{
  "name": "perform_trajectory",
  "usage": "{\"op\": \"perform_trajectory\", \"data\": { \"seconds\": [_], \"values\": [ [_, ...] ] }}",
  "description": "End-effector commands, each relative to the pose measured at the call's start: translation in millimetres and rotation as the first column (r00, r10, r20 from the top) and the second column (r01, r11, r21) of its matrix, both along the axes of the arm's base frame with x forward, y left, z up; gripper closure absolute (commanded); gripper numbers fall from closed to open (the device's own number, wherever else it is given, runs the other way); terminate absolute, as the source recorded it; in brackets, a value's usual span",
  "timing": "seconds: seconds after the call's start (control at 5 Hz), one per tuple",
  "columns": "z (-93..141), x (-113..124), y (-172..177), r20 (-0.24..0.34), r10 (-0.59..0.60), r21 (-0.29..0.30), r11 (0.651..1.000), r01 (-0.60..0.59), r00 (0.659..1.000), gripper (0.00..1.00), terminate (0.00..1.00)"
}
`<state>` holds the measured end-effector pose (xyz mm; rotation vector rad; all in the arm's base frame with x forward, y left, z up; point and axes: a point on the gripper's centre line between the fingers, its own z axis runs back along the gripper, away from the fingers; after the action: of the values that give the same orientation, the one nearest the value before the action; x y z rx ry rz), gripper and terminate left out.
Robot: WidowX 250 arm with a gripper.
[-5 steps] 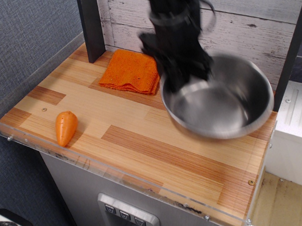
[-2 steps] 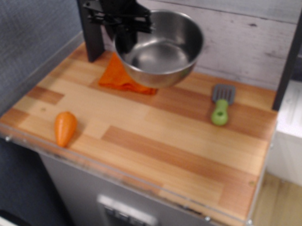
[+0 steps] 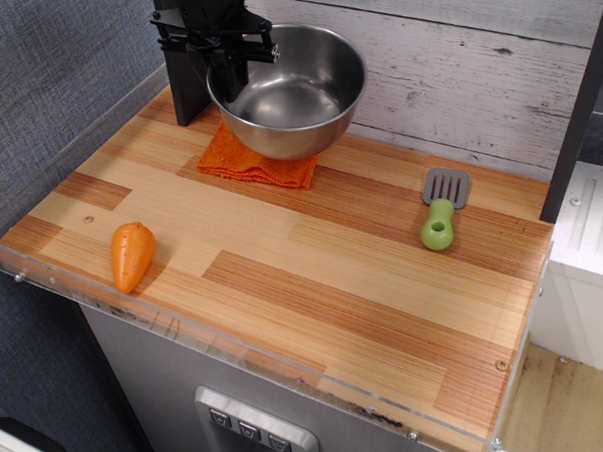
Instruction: Put the bowl on the orange cloth
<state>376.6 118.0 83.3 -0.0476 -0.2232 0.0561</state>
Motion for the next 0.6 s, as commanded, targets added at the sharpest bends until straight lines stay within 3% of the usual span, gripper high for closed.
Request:
{"op": "perform_trajectory", "data": {
  "seconds": [0.0, 0.2, 0.4],
  "values": [
    [1.7, 3.2, 42.1, 0.042, 0.080, 0.044, 0.996, -0.081, 0.996, 1.00, 0.00],
    [-12.7, 3.9, 50.9, 0.007, 0.095, 0.050, 0.994, -0.095, 0.995, 1.00, 0.00],
    [-24.0, 0.9, 47.7, -0.011, 0.097, 0.020, 0.995, -0.097, 0.995, 1.00, 0.00]
  ]
}}
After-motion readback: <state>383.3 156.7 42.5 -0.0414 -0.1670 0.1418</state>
